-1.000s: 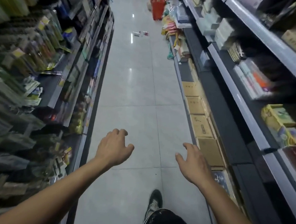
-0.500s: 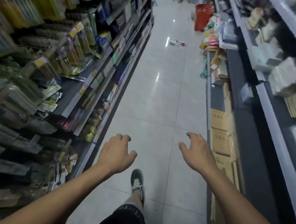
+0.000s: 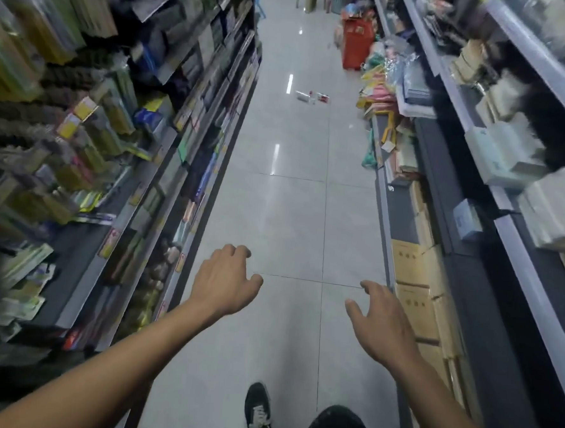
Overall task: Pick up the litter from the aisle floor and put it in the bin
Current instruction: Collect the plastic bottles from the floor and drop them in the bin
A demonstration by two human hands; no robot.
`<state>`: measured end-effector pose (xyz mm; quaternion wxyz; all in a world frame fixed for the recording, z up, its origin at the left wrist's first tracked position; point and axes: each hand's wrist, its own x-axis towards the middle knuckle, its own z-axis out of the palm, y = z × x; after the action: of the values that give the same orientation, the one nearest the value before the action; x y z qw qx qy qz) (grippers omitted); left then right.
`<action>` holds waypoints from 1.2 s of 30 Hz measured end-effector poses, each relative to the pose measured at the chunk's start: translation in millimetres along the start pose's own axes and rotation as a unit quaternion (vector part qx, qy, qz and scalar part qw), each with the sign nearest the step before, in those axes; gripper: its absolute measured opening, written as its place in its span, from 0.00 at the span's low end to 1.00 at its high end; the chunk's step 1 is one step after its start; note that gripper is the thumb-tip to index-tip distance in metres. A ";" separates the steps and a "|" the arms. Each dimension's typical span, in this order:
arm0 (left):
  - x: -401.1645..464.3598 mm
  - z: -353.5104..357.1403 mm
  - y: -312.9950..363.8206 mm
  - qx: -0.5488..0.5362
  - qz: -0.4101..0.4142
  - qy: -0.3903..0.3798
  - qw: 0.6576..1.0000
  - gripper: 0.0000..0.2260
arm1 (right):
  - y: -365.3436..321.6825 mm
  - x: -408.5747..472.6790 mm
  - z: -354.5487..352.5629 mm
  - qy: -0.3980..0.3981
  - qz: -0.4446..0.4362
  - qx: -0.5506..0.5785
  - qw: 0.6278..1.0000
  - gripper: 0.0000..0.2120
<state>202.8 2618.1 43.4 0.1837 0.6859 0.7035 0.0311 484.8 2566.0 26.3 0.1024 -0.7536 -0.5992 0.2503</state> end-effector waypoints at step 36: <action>563.1 -86.0 96.3 -0.023 -0.089 0.016 0.996 0.25 | -101.8 633.4 -126.1 -0.048 -0.075 -0.022 0.996 0.27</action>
<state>273.4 3191.3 30.4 0.1900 0.6156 0.7637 0.0421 560.4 3215.4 19.0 0.0753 -0.6958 -0.6637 0.2640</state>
